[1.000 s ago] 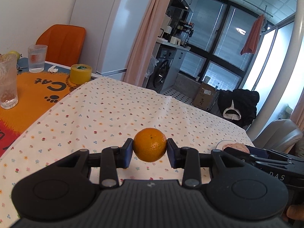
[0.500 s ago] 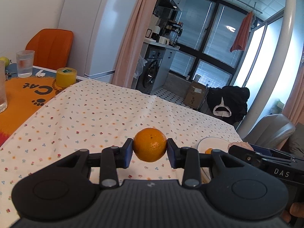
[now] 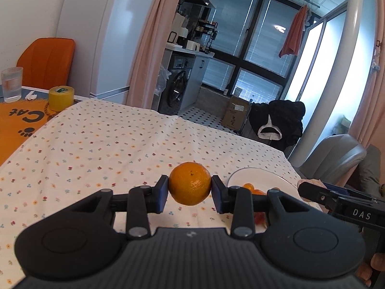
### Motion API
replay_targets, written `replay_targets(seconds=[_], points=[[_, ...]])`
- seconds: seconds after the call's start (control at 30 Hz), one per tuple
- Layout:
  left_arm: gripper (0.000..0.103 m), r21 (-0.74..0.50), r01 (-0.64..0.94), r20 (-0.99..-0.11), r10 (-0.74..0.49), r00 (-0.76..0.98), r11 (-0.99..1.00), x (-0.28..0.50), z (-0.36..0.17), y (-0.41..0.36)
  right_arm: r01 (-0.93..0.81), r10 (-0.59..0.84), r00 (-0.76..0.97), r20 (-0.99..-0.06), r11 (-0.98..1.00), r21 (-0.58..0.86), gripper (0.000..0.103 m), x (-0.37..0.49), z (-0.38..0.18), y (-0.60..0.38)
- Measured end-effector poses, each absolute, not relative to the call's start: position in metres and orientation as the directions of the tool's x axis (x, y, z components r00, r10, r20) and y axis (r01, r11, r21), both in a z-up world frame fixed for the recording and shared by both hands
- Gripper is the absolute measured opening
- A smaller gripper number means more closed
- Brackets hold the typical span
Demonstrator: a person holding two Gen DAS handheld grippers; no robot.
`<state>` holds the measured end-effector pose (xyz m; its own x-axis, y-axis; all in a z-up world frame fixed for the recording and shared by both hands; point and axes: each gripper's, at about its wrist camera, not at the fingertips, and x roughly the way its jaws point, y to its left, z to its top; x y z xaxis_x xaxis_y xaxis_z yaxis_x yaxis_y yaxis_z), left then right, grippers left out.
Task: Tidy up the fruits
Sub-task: 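Carry the orange and the pomelo segment over the white plate with both tools, then open both tools to release the orange and pomelo segment onto the plate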
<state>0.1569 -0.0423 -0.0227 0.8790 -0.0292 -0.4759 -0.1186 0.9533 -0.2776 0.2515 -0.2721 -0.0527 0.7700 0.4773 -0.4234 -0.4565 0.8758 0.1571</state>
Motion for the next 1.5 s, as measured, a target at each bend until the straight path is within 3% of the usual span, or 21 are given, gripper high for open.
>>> replay_targets(seconds=[0.93, 1.5], points=[[0.036, -0.222, 0.013, -0.542, -0.134, 0.829, 0.975, 0.199, -0.043, -0.117, -0.340, 0.411, 0.780, -0.472, 0.911, 0.232, 0.068, 0.276, -0.095, -0.332], [0.040, -0.224, 0.069, -0.580, -0.190, 0.792, 0.972, 0.210, -0.051, -0.144, -0.328, 0.424, 0.773, -0.472, 0.904, 0.274, 0.075, 0.274, -0.096, -0.348]])
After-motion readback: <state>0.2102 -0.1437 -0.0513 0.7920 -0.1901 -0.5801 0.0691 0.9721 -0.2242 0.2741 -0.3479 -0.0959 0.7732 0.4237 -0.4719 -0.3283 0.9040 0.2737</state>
